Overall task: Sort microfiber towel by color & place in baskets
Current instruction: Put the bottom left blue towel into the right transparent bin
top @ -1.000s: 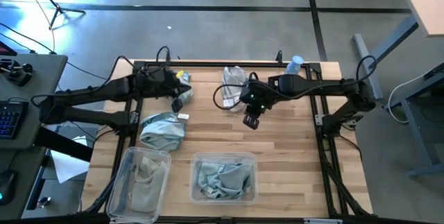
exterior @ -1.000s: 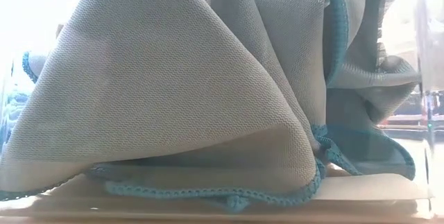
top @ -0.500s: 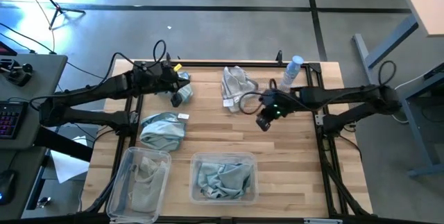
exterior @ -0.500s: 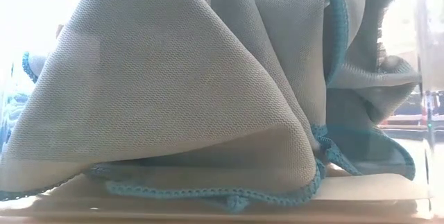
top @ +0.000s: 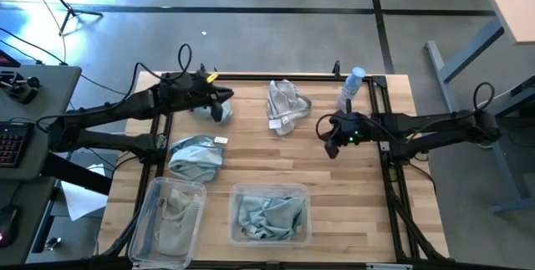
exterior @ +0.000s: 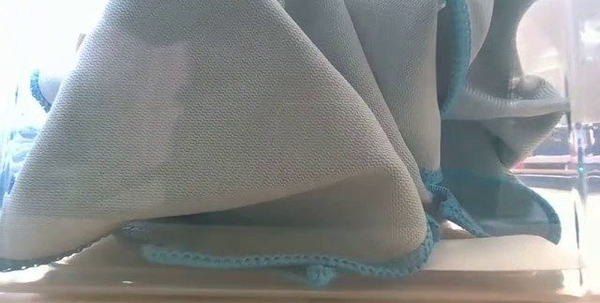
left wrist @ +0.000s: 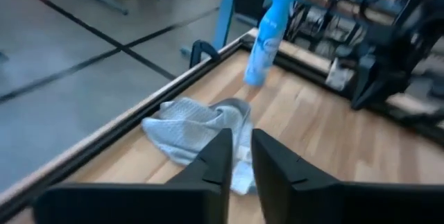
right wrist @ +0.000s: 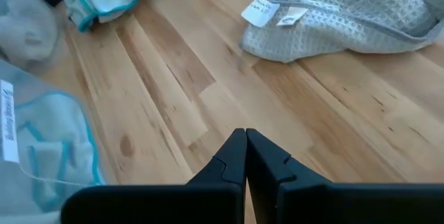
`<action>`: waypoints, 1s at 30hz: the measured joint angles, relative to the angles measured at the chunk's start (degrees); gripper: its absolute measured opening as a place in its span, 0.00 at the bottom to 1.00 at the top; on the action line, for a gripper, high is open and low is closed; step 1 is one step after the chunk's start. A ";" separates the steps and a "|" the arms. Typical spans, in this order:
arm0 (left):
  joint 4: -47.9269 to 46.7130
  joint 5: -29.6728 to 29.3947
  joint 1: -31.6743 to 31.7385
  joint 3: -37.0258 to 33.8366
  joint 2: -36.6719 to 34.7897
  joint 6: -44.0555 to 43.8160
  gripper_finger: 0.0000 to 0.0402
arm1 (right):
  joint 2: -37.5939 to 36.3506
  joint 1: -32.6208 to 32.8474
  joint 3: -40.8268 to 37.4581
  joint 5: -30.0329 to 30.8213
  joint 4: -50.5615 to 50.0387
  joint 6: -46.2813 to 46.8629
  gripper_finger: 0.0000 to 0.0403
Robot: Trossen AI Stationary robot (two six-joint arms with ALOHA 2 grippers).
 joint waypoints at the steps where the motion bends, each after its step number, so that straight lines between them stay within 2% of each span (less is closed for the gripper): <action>1: 0.63 0.39 0.00 0.00 0.28 -1.52 0.15 | -0.11 0.00 -0.13 0.01 0.00 -0.59 0.00; 7: 1.96 -0.42 0.00 0.02 1.75 -4.91 0.32 | -0.11 -0.01 -0.15 0.03 2.14 -6.35 0.00; 12: 1.87 -3.41 -0.18 0.06 2.18 -5.01 0.35 | -0.11 -0.02 -0.13 0.07 2.70 -8.71 0.00; 14: -1.02 -3.95 -0.69 1.35 2.84 -4.76 0.34 | -0.11 -0.02 -0.14 0.07 2.70 -8.71 0.00; 22: -27.84 -13.04 -3.10 16.14 11.52 -6.89 0.34 | -0.11 -0.02 -0.14 0.03 2.70 -8.97 0.00; 26: -39.04 -11.52 -2.66 21.54 16.03 -8.55 0.34 | -0.11 -0.02 -0.15 0.02 2.70 -9.14 0.00; 30: -47.96 -8.62 -2.56 22.29 19.04 -8.05 0.34 | -0.09 -0.02 -0.13 0.02 2.70 -9.14 0.00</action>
